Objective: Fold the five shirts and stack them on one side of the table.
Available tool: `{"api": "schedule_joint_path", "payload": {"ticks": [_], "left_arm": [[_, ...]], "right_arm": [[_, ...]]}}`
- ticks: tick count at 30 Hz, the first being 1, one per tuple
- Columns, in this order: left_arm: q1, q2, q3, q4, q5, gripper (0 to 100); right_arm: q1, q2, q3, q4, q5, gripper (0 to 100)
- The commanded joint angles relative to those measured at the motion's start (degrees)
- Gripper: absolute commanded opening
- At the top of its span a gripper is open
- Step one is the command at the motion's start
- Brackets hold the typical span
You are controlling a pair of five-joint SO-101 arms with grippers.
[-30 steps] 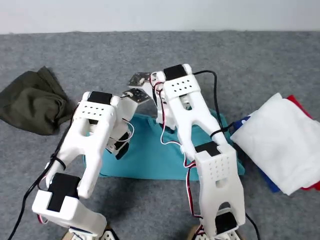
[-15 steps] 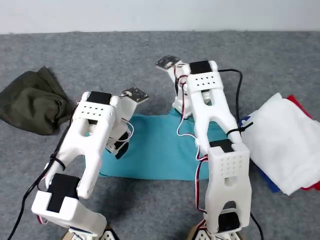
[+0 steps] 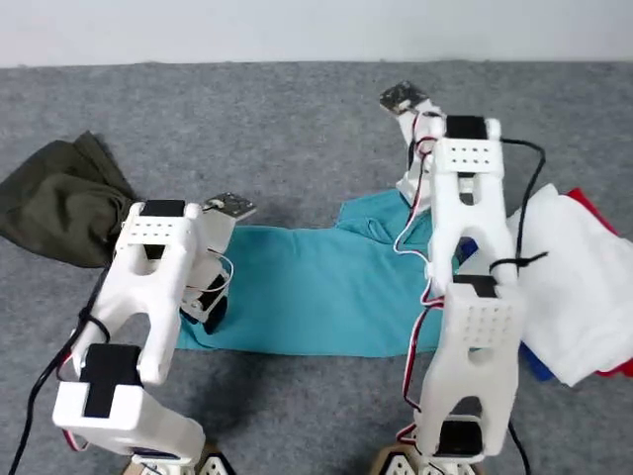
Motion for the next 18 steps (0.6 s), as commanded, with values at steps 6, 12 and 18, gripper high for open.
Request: {"api": "schedule_joint_path", "payload": {"ticks": [6, 12, 18], "left_arm": [[-0.7, -0.4, 0.2, 1.6, -0.9, 10], [-0.4, -0.4, 0.2, 1.7, -0.9, 10], [-0.4, -0.4, 0.2, 1.4, -0.9, 10]], "right_arm": [[-3.3, 5.4, -1.8, -9.3, 1.4, 19.0], [-3.2, 6.5, -1.8, -9.7, 6.7, 2.8], [-3.1, 1.2, -6.8, 0.8, 4.2, 1.0]]}}
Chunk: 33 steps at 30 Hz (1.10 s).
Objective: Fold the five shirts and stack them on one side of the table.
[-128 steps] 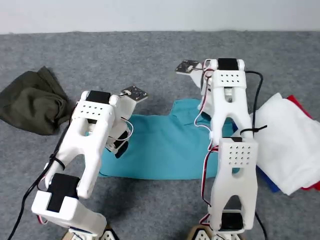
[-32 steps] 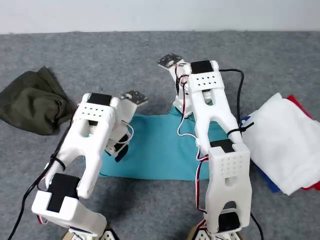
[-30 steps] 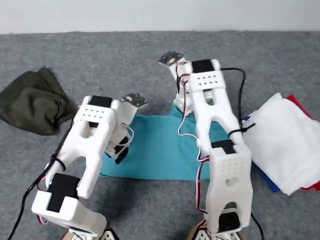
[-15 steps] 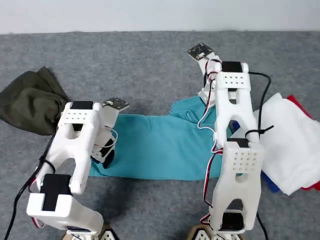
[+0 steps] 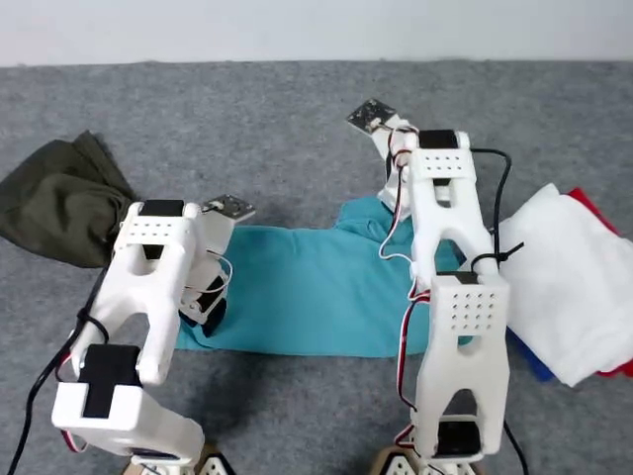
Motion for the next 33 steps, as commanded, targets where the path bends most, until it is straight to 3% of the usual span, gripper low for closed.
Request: {"api": "schedule_joint_path", "payload": {"ticks": [1, 10, 20, 25, 33], "left_arm": [[-0.3, -0.4, 0.2, 0.3, -0.7, 10], [-0.3, -0.4, 0.2, 0.4, -0.7, 10], [-0.3, -0.4, 0.2, 0.3, -0.7, 10], [-0.2, -0.4, 0.2, 0.2, -0.8, 10], [-0.2, -0.4, 0.2, 0.0, -0.8, 10]], "right_arm": [[-0.1, -7.2, -5.0, 7.5, -1.8, 1.0], [-0.1, -17.5, -6.4, 25.1, -3.6, 1.0], [1.9, -22.6, 10.7, 24.7, -5.1, 1.0], [2.8, -25.2, 19.7, 18.1, -5.1, 1.4], [0.0, -33.1, 32.4, 18.2, -5.1, 14.0]]}}
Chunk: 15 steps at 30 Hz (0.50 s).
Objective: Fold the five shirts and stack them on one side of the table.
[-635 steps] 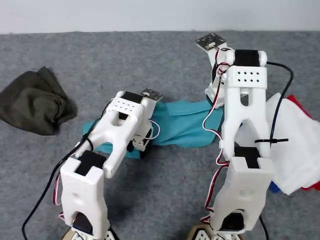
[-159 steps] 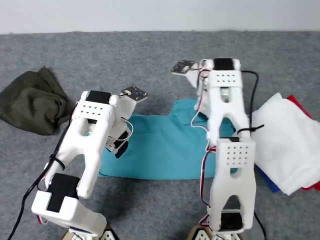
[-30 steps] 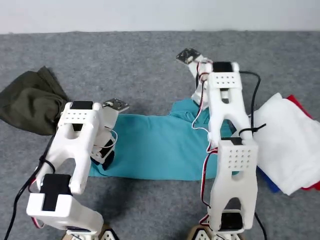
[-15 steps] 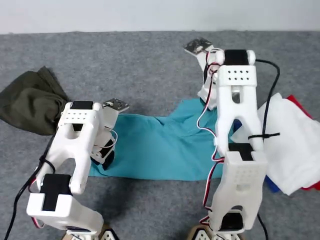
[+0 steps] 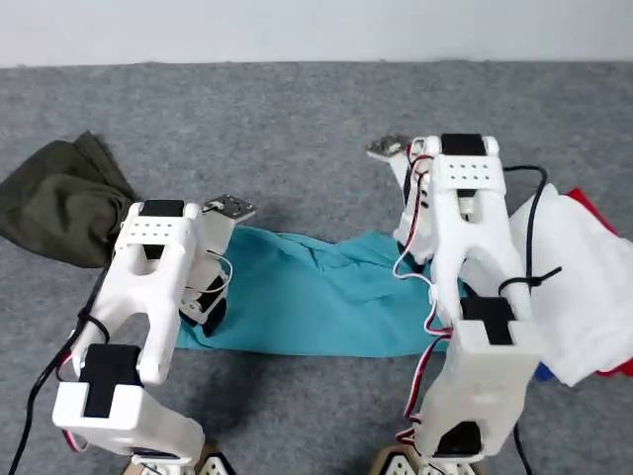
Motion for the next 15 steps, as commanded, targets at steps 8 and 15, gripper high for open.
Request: {"api": "schedule_joint_path", "payload": {"ticks": [8, 15], "left_arm": [[-1.4, -0.9, -0.7, -1.4, 1.8, 10], [-9.1, -0.4, -3.8, 2.1, 2.1, 10]], "right_arm": [[0.3, -16.6, 13.0, -4.7, -3.3, 14.3], [4.0, -24.8, 20.2, 0.7, -3.3, 14.3]]}}
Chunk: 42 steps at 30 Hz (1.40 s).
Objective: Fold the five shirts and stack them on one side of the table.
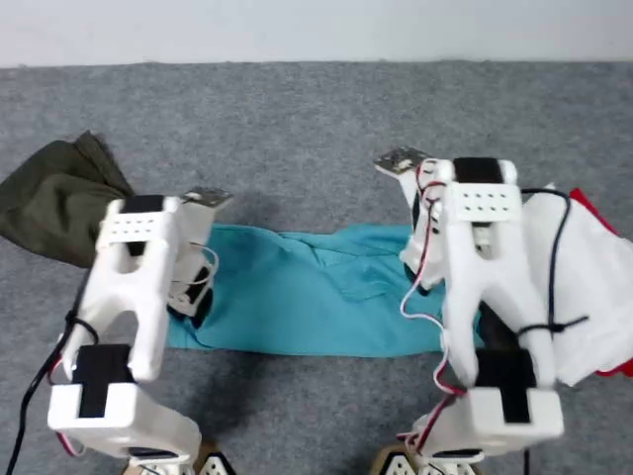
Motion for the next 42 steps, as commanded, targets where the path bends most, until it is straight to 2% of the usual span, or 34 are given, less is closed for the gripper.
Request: {"api": "schedule_joint_path", "payload": {"ticks": [1, 11, 14, 21, 28, 30, 32, 38, 42], "left_arm": [[-4.1, -0.4, -1.2, 0.7, -1.9, 10], [-5.7, -0.3, 7.4, -9.2, -3.9, 10], [-5.7, -0.3, 9.8, -12.6, -3.7, 10], [-5.6, -0.3, 15.4, -19.2, -3.6, 10], [-5.6, -0.3, 20.8, -25.8, -3.9, 10], [-5.6, -0.3, 20.7, -26.0, -3.9, 7], [-5.6, -0.3, 20.4, -26.1, -3.9, 1], [-5.6, -0.4, 20.3, -25.8, -3.9, 1], [-5.7, -1.0, 19.6, -19.7, -7.2, 1]], "right_arm": [[2.8, -5.3, 4.0, -0.2, -0.7, 14.3], [2.9, -6.3, 25.1, -18.9, -1.3, 14.3], [3.4, -6.3, 28.2, -24.0, -4.1, 14.3], [5.9, -6.2, 34.6, -33.2, -4.0, 14.3], [4.2, -6.2, 41.5, -40.4, -3.9, 13.7], [4.2, -6.2, 42.3, -42.0, -3.9, 9.3], [4.4, -6.2, 42.3, -42.9, -3.9, 0.7], [4.5, -6.7, 42.3, -42.6, -3.9, 1.0], [4.2, -6.9, 41.2, -36.4, -2.6, 0.9]]}}
